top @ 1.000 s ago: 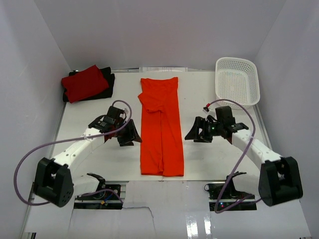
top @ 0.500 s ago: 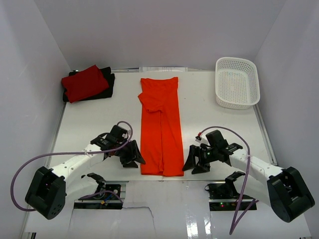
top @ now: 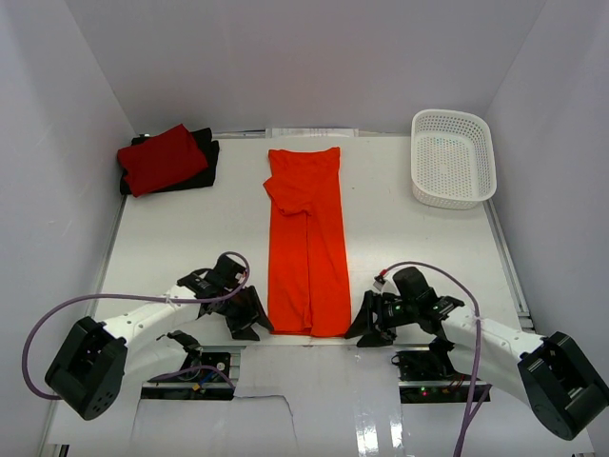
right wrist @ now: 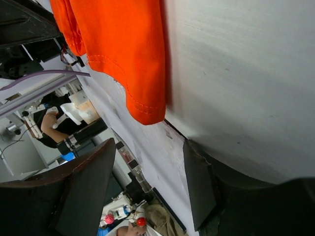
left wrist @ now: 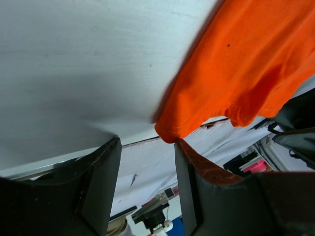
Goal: Fold and stack the t-shirts
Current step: Grab the bottom of the folded rectangular tshirt with both arms
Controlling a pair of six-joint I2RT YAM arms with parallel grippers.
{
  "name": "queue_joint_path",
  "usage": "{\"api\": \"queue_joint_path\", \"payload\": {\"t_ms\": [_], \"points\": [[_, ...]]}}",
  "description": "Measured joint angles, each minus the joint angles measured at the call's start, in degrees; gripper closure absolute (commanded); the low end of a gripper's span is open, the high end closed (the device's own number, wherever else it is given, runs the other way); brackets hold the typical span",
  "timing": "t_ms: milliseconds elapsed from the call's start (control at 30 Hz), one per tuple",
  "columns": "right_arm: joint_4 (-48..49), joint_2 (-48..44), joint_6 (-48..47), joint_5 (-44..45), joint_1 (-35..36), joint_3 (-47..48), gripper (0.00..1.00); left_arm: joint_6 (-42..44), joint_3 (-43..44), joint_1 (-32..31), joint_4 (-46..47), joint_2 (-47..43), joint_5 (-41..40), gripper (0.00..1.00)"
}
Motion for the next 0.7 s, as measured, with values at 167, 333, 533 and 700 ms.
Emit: {"api": "queue_joint_path", "payload": {"t_ms": [167, 333, 533, 700], "points": [[4.1, 0.4, 4.6, 3.5, 1.8, -0.2, 0.37, -3.0, -0.4, 0.0, 1.2, -1.5, -2.1, 0.41], [6.9, 1.5, 7.1, 6.0, 2.5, -0.2, 0.39, -4.6, -1.1, 0.0, 1.5, -3.7, -3.8, 0.41], [10.4, 4.6, 8.5, 7.1, 3.6, -0.2, 0.46, -5.2, -1.4, 0.0, 1.7, -4.6, -5.1, 0.41], [11.7, 7.6, 8.7, 7.9, 4.8, 0.6, 0.57, -5.2, -1.4, 0.0, 2.3, -4.1, -5.2, 0.41]]}}
